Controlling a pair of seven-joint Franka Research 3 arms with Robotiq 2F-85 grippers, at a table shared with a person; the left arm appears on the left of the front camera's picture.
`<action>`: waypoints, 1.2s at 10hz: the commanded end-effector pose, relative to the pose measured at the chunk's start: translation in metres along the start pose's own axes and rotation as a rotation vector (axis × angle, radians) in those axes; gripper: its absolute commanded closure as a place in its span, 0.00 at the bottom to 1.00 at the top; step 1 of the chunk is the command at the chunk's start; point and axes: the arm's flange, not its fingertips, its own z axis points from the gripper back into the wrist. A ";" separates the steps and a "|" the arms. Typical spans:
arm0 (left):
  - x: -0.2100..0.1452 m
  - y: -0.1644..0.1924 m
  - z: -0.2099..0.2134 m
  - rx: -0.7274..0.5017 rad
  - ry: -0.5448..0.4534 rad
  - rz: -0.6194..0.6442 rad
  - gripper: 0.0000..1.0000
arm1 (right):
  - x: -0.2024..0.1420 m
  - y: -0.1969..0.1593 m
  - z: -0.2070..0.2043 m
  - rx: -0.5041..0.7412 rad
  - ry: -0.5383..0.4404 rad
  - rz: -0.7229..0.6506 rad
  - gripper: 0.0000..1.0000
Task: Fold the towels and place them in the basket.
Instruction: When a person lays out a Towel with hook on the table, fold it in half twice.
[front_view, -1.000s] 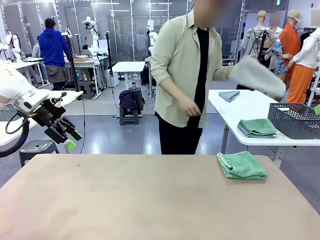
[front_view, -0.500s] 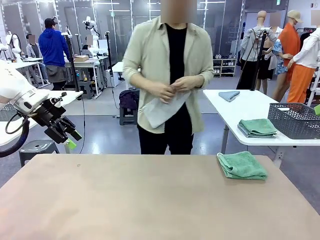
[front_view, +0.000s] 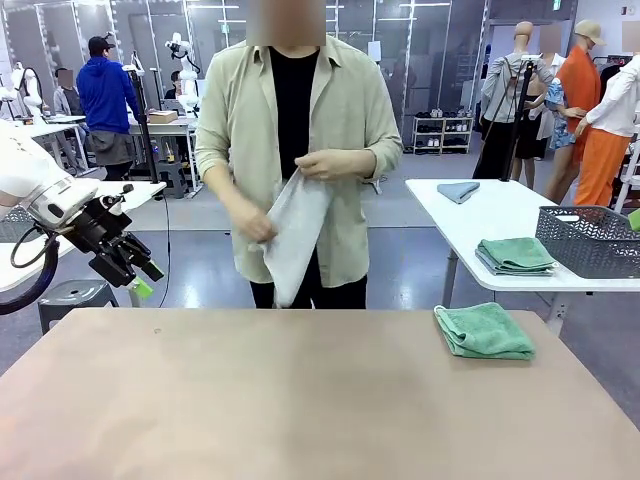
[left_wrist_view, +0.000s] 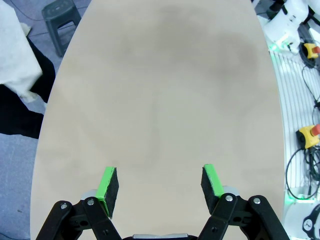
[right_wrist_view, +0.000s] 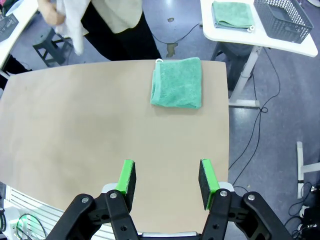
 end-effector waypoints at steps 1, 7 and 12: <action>0.002 0.000 0.000 0.006 0.001 0.015 0.16 | 0.000 0.000 0.001 -0.001 -0.003 0.005 0.36; 0.002 0.000 0.000 0.006 0.001 0.015 0.16 | 0.000 0.000 0.001 -0.001 -0.003 0.005 0.36; 0.002 0.000 0.000 0.006 0.001 0.015 0.16 | 0.000 0.000 0.001 -0.001 -0.003 0.005 0.36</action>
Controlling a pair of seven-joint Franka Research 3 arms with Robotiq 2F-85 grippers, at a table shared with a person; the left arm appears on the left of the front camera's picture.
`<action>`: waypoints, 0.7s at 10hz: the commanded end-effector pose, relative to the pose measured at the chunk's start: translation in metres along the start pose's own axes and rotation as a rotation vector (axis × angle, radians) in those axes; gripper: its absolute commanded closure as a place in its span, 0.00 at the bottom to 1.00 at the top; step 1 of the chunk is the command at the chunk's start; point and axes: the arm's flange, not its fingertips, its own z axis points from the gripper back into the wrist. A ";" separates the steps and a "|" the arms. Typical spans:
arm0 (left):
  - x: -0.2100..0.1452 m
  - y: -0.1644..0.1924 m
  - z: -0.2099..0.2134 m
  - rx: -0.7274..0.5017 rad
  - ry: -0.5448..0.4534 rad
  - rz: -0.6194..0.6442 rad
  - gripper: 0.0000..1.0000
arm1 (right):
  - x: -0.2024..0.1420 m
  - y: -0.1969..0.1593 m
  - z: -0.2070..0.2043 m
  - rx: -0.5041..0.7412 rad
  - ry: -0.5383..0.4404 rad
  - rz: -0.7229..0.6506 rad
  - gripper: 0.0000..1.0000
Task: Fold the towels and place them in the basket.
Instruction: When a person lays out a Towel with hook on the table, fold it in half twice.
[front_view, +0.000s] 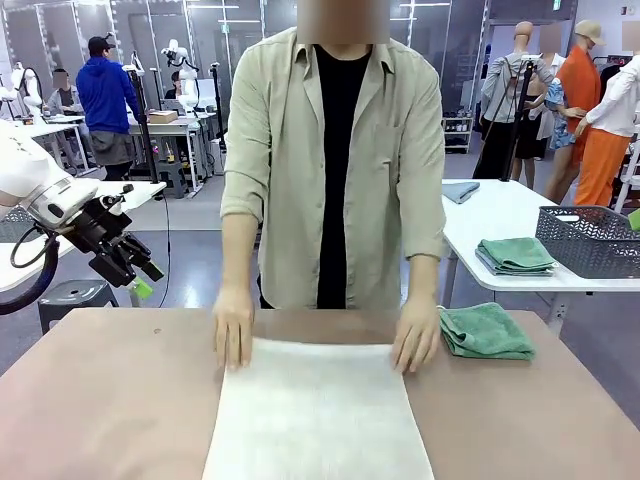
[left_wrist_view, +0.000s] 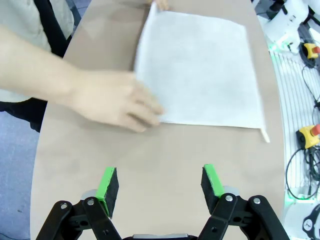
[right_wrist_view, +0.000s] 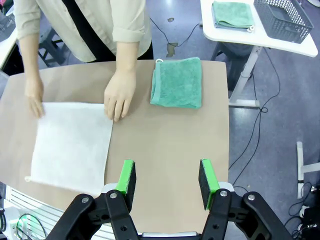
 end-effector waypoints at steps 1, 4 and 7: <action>0.002 0.000 0.000 0.006 0.001 0.015 0.16 | 0.000 0.000 0.001 -0.001 -0.003 0.005 0.36; 0.002 0.000 0.000 0.006 0.001 0.015 0.16 | 0.000 0.000 0.001 -0.001 -0.003 0.005 0.36; 0.002 0.000 0.000 0.006 0.001 0.015 0.16 | 0.000 0.000 0.001 -0.001 -0.003 0.005 0.36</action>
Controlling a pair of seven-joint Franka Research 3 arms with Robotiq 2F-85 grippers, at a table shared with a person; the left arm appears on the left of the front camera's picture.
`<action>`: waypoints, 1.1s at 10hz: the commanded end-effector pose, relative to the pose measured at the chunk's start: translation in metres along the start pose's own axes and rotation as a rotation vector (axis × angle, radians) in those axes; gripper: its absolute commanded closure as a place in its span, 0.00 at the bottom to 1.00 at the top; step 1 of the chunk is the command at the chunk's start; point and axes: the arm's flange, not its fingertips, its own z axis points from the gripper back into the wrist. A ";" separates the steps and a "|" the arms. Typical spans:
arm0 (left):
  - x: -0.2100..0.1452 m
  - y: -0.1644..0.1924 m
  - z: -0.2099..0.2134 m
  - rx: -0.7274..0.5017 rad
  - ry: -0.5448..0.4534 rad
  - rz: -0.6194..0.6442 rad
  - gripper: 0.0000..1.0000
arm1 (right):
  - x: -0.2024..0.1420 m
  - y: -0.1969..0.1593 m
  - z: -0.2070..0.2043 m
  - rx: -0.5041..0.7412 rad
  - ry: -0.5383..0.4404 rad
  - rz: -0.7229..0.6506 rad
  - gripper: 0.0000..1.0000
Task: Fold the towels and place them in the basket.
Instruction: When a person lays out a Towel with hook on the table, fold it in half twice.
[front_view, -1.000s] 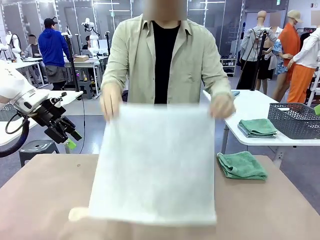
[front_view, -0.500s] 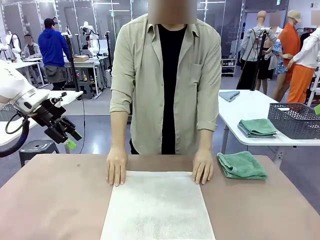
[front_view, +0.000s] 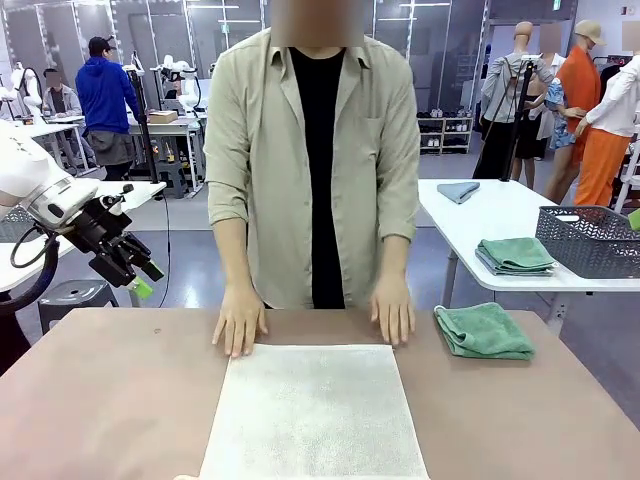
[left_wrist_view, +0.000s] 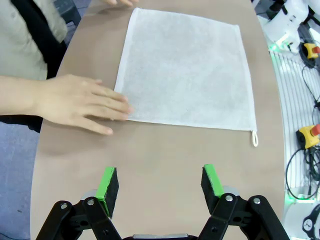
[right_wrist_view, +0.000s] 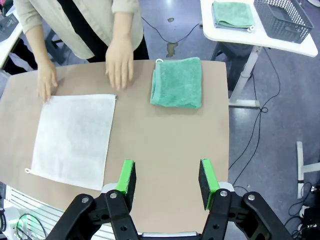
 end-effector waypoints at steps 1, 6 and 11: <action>0.002 0.000 0.000 0.006 0.001 0.015 0.16 | 0.000 0.000 0.001 -0.001 -0.003 0.005 0.36; 0.002 0.000 0.000 0.006 0.001 0.015 0.16 | 0.000 0.000 0.001 -0.001 -0.003 0.005 0.36; 0.069 -0.043 0.007 0.053 0.209 -0.068 0.15 | 0.030 0.052 0.043 0.068 -0.149 0.458 0.36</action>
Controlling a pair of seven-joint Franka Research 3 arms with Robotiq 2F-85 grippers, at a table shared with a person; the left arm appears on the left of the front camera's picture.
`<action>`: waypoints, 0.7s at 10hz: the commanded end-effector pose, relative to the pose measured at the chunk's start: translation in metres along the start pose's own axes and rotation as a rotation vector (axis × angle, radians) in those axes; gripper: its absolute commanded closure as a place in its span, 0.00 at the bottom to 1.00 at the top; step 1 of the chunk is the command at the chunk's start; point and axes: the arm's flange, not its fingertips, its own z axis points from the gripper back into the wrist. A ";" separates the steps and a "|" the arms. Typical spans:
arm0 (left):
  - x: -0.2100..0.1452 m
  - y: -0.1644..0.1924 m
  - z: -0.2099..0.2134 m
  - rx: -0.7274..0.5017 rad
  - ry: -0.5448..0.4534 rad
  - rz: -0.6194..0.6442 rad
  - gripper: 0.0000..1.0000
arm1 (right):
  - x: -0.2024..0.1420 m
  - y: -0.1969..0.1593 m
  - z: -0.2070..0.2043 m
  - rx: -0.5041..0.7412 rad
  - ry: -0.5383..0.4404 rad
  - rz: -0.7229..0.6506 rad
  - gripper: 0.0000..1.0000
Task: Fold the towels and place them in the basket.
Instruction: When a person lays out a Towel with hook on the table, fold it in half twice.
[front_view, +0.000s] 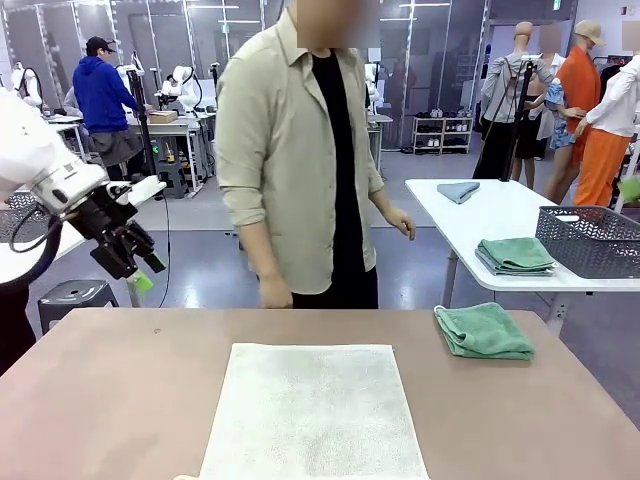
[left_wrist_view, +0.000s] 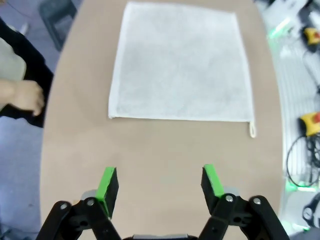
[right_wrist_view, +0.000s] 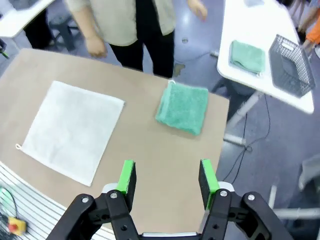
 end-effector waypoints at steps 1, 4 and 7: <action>0.051 -0.032 -0.002 0.033 0.168 -0.005 0.15 | 0.028 0.037 0.015 0.074 -0.100 0.304 0.36; 0.120 -0.079 -0.029 0.065 0.371 -0.046 0.15 | 0.041 0.123 0.010 0.240 -0.077 0.705 0.36; 0.147 -0.117 -0.052 0.134 0.470 -0.096 0.15 | 0.011 0.219 -0.032 0.407 0.108 1.024 0.36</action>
